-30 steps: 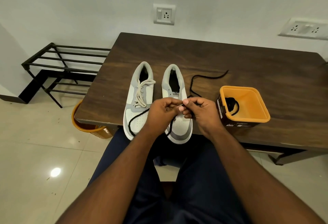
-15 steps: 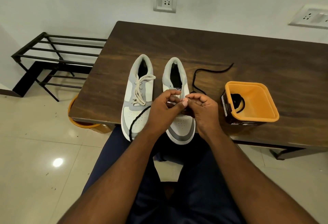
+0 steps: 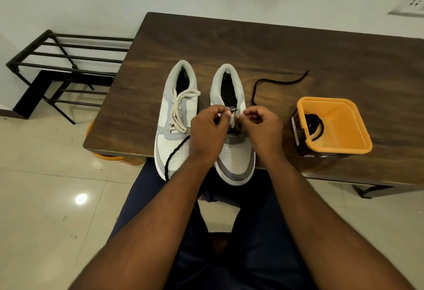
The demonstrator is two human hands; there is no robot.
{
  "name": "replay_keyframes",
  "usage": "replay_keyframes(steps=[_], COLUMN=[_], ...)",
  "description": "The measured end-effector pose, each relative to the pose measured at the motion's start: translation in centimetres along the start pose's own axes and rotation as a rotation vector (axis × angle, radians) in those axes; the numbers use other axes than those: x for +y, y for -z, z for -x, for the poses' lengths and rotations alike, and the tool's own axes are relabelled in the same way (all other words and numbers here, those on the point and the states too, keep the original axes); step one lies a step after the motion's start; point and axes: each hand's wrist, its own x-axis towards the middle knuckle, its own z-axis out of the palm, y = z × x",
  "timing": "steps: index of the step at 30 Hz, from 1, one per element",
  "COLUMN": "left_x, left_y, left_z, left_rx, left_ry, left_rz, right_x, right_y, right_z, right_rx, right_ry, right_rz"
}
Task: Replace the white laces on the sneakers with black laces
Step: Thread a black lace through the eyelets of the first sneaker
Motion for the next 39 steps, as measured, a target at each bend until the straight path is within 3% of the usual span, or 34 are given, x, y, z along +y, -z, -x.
replay_keyframes(steps=[7,16,23,30,36,39], left_x=[-0.8,-1.1,-1.3,-0.8,-1.1,-1.8], left_y=[-0.9,-1.4,-1.8,-1.9,-2.7,-3.5], left_z=[0.4,-0.3,-0.5,-0.5,0.6,1.8], left_rx=[-0.076,-0.174,-0.241,-0.292,-0.121,0.035], left_ry=[-0.036,-0.168,-0.172,-0.167,-0.172,-0.265], left_rz=[-0.057,-0.391,-0.516,-0.576,-0.452,-0.632], right_x=[-0.1,0.5,0.5,0.7,0.6,0.3], right_y=[-0.7,0.8,1.3,1.4,1.7,1.1], right_z=[0.7,0.2,0.0,0.3,0.2,0.0], right_rx=[-0.006,-0.094,-0.171,-0.149,-0.208,-0.171], right_ry=[0.11,-0.318,-0.378,-0.389,-0.282,-0.253], right_rz=[0.219,-0.404,-0.428,-0.464,-0.373,-0.313])
